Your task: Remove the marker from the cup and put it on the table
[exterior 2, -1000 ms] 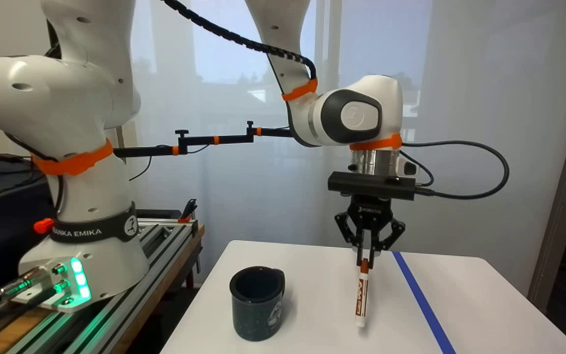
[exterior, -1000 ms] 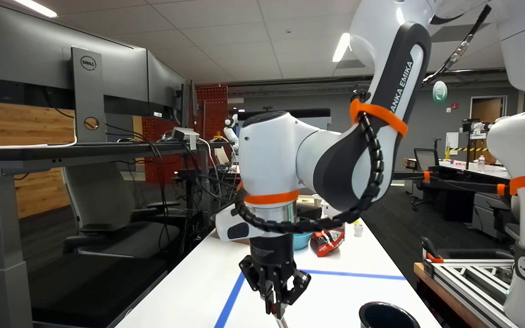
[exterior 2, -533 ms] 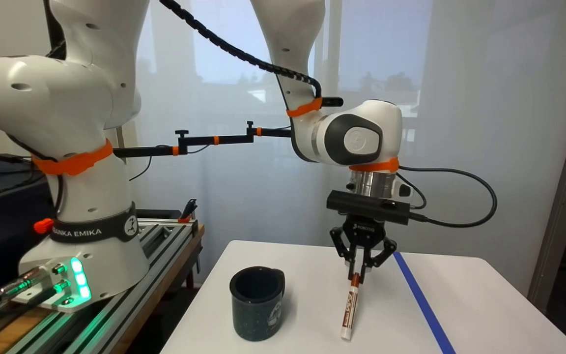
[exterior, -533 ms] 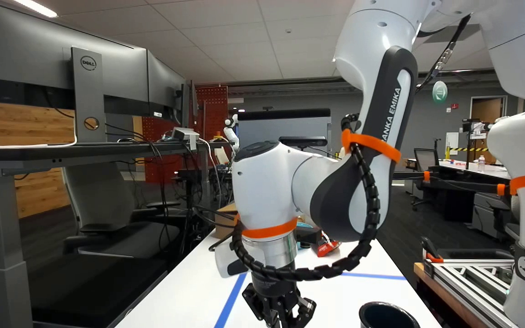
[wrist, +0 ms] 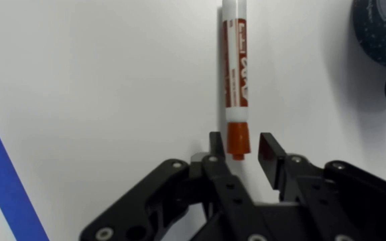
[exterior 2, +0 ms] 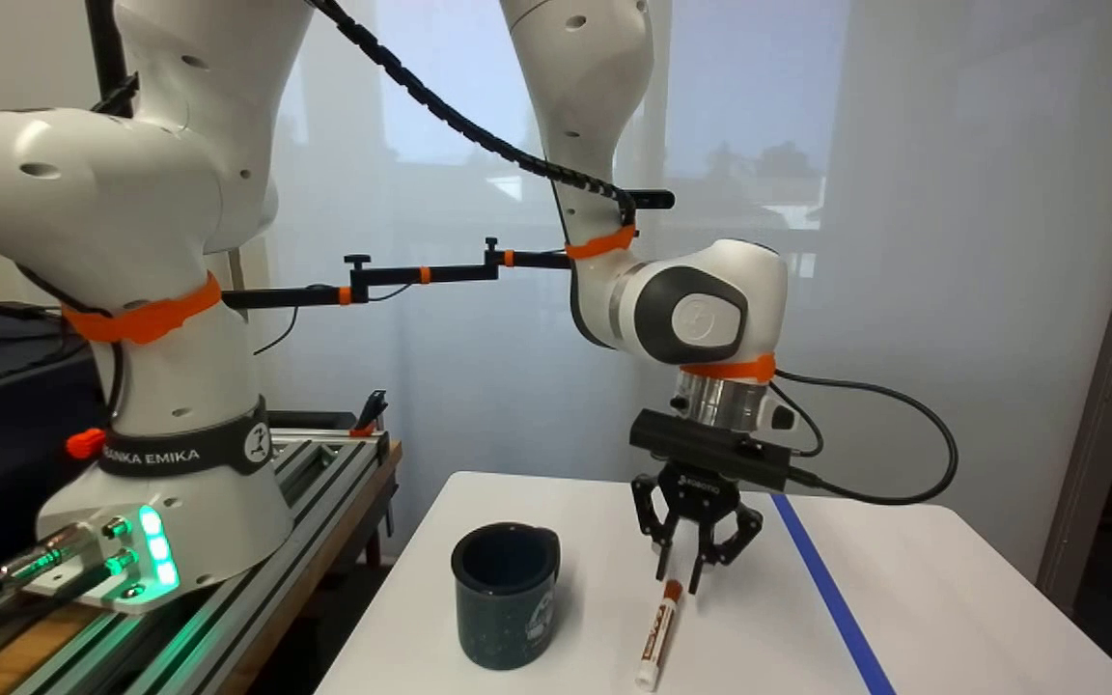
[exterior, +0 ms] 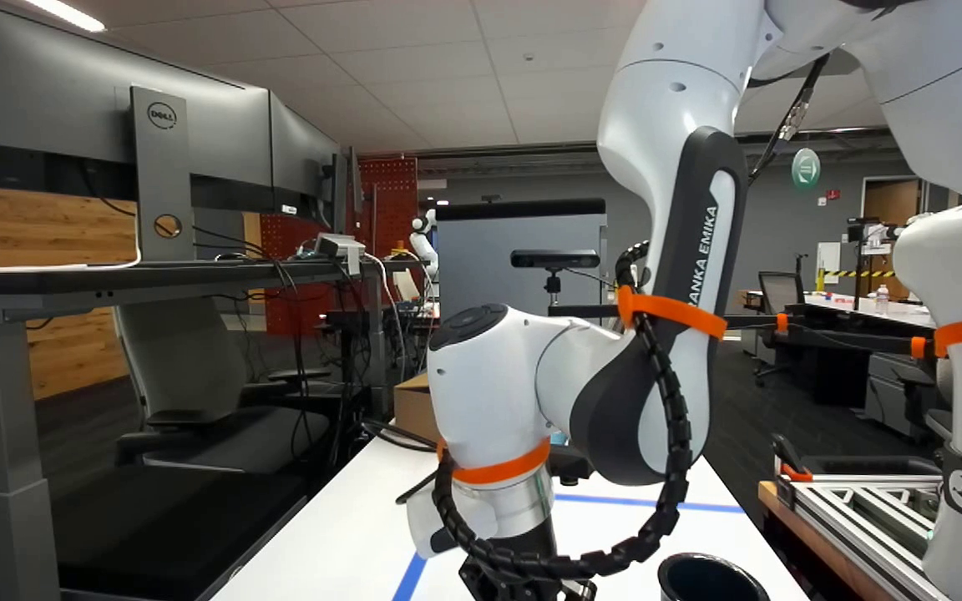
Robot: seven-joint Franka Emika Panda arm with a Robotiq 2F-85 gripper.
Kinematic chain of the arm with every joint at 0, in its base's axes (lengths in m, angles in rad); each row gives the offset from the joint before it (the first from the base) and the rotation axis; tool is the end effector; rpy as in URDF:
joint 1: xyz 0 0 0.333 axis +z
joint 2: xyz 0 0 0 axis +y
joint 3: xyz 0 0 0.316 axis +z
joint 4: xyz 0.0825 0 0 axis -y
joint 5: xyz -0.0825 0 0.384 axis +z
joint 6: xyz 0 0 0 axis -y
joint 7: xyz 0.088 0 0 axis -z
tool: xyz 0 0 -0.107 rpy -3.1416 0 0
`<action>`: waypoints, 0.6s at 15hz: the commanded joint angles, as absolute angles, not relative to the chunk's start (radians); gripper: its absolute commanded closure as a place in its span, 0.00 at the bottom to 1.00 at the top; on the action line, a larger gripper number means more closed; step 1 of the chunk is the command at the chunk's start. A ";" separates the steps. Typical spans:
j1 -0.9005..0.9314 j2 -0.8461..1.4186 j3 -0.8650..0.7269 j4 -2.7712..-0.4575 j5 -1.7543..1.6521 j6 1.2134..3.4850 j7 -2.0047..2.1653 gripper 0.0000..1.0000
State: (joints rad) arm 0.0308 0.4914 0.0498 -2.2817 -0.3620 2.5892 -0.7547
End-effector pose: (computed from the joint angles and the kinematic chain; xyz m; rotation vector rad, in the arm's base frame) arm 0.5008 0.0491 0.1229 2.5565 1.6704 -0.3257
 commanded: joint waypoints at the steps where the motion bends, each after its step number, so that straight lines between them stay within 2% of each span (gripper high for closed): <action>1: 0.029 0.529 0.061 -2.240 -0.378 2.590 -0.746 0.34; 5: 0.022 0.476 0.079 -2.257 -0.356 2.583 -0.738 0.04; 6: 0.022 0.462 0.079 -2.264 -0.353 2.584 -0.729 0.00; 9: 0.007 0.364 0.092 -2.330 -0.316 2.568 -0.692 0.00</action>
